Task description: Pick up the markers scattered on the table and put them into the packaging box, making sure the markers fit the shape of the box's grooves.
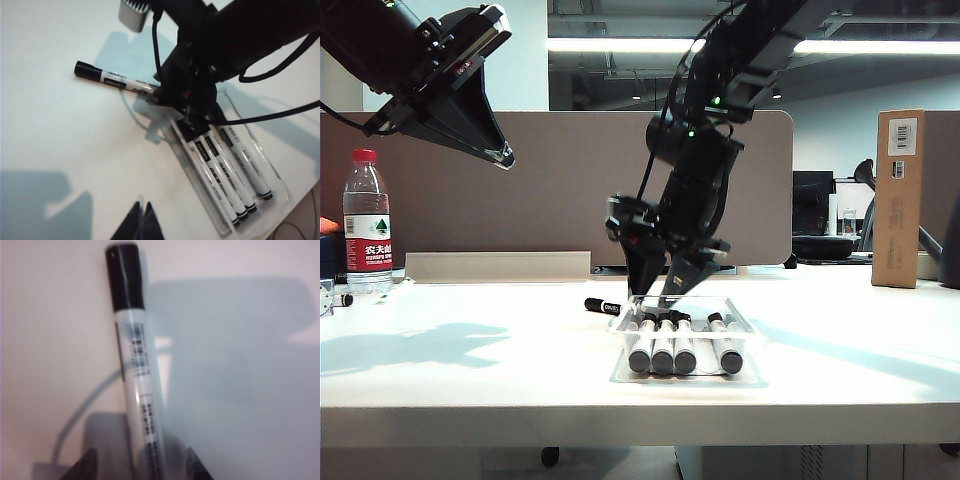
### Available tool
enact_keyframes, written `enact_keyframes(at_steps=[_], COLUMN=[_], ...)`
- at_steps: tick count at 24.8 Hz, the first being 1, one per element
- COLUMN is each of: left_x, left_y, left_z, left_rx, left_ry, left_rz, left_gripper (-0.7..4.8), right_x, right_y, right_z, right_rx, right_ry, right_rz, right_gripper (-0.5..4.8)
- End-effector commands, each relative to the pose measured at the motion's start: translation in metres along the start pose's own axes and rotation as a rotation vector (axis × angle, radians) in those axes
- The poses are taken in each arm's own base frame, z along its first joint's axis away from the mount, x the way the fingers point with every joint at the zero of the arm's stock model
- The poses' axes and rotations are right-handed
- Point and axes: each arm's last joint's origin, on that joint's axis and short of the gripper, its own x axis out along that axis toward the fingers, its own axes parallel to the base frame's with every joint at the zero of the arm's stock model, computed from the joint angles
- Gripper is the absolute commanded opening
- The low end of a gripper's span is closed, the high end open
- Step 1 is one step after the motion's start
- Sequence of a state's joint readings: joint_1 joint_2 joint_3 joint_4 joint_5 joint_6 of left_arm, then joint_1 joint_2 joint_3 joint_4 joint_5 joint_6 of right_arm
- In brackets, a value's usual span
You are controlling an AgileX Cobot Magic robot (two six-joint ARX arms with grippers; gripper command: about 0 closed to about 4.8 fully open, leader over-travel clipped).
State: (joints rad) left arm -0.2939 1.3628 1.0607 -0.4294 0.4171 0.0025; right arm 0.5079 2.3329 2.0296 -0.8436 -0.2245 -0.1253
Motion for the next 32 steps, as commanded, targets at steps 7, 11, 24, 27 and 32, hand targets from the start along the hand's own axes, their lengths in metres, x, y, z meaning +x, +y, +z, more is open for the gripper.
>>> enact_keyframes(at_steps=[7,11,24,27,32], left_x=[-0.001,-0.001,-0.001,-0.001,-0.002], left_y=[0.000,0.000,0.000,0.000,-0.002], left_z=[0.002,0.001,0.001,0.001,0.001], left_rx=[0.001,0.000,-0.001,0.000,0.021], left_ry=[-0.010,-0.008,-0.004,-0.005,-0.001], left_rz=[-0.005,-0.005,-0.005,-0.005,-0.056], left_gripper=[-0.06,-0.06,-0.06,-0.06,-0.06], right_x=[-0.001,0.005,0.009,0.002,-0.019], right_y=[-0.001,-0.002,-0.002,-0.004,-0.006], right_z=[0.001,-0.003,-0.004,0.002,0.017], right_rx=[-0.007,-0.002,0.007,0.057,0.136], right_ry=[0.005,0.034,0.046,0.012,-0.055], right_rz=[-0.070,-0.064,-0.064,-0.070,-0.079], right_gripper=[1.97,1.44,-0.06,-0.06,-0.06])
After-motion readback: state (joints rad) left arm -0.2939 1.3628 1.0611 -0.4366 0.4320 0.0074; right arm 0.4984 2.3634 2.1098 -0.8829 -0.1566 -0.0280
